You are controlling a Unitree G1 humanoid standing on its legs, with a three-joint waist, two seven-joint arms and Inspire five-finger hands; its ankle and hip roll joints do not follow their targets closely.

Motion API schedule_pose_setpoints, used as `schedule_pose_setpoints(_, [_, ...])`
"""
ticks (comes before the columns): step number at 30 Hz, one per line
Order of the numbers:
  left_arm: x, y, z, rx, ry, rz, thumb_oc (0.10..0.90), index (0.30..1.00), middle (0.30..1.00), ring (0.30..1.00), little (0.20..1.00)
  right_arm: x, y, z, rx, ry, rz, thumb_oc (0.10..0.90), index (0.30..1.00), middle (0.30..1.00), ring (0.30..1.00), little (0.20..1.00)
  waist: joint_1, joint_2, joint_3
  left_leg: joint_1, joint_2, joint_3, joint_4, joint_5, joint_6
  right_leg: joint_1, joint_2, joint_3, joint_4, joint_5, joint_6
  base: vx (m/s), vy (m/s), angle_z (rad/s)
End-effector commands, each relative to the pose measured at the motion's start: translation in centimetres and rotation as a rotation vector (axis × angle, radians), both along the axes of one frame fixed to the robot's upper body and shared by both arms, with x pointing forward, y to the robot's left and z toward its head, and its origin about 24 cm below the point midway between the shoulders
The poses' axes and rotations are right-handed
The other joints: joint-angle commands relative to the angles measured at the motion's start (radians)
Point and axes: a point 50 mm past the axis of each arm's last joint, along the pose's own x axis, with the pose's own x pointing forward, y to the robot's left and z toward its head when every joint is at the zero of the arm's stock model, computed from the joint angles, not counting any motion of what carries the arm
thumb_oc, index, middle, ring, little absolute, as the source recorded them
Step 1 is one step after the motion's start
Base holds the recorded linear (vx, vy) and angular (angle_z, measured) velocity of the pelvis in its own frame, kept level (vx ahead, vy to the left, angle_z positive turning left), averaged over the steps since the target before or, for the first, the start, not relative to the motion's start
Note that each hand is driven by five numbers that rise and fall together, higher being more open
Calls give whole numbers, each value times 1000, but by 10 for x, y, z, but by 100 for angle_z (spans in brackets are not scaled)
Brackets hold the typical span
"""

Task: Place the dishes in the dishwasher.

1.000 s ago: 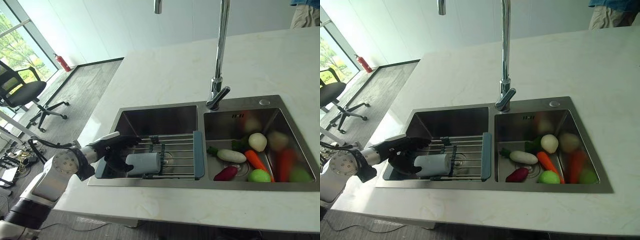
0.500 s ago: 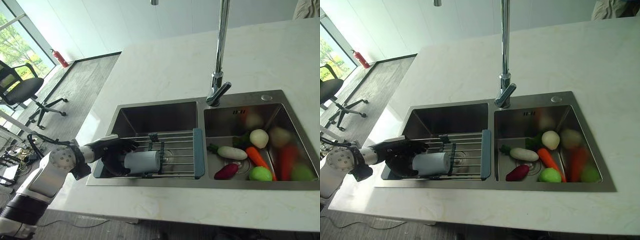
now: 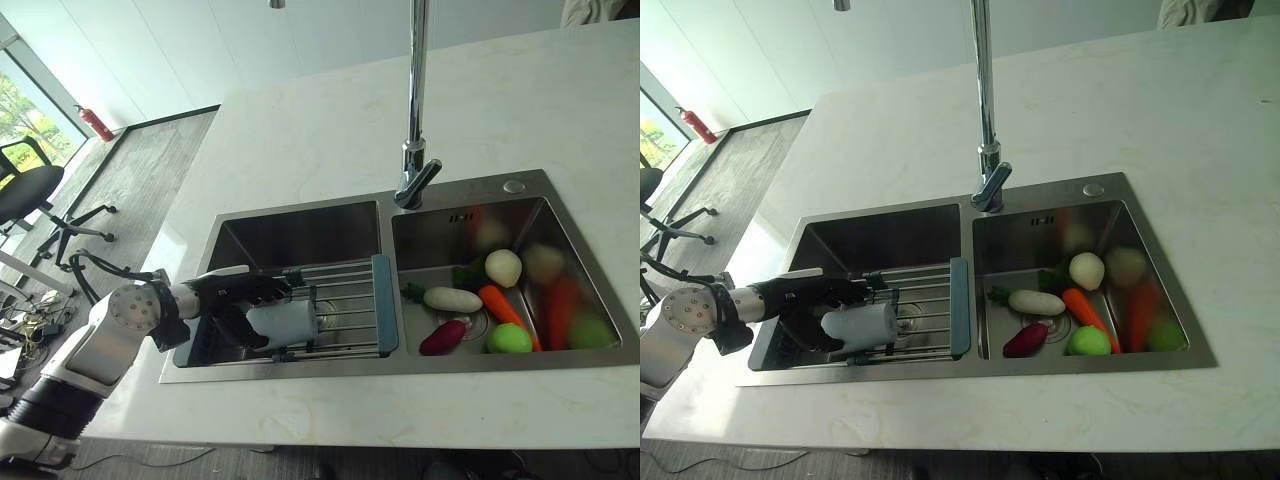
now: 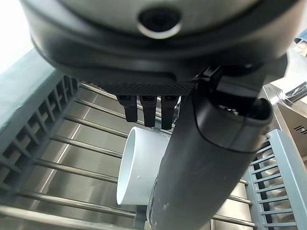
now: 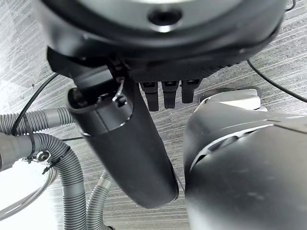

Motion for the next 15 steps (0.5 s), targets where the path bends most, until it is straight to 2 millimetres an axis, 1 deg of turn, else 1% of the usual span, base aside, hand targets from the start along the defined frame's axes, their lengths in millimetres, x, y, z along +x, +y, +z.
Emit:
schedule_pose_setpoints(1, [12,-8,67,79,-226,-75,800,900,900,900,900,13,-8,7,3,-81,-52,800,900,900,900,900,2,-15,-27,-82,3,-13,194,-141,43,81,-48,8,-192,132,126,-12,-1,-10])
schedule_pose_setpoints(4, [13,-9,63,115,-190,-73,800,900,900,900,900,13,-10,8,8,-88,-77,800,900,900,900,900,-5,-11,-24,-85,-1,-9,194,-142,44,73,-51,15,-192,136,129,-10,3,-4])
schedule_pose_setpoints(7, [13,-5,57,162,-133,-59,800,900,900,900,900,14,-13,10,-6,-93,-72,800,900,900,900,900,-10,-5,-21,-88,-3,-5,194,-142,44,66,-52,20,-192,139,132,-19,25,-10])
schedule_pose_setpoints(10, [13,2,49,217,-20,-42,800,900,900,900,900,18,-17,13,-20,-102,-67,800,900,900,900,900,-19,4,-13,-93,-8,1,194,-140,45,55,-55,28,-192,145,135,-43,34,-7])
schedule_pose_setpoints(13, [12,5,43,253,69,-46,800,900,900,900,900,20,-20,15,-24,-109,-74,800,900,900,900,900,-25,11,-9,-95,-12,8,194,-142,47,48,-59,33,-192,150,139,-33,28,-5])
schedule_pose_setpoints(15, [12,6,41,271,94,-45,800,900,900,900,900,21,-20,15,-22,-111,-78,800,900,900,900,900,-27,12,-8,-96,-12,11,194,-142,47,45,-62,34,-192,152,141,-13,10,-3])
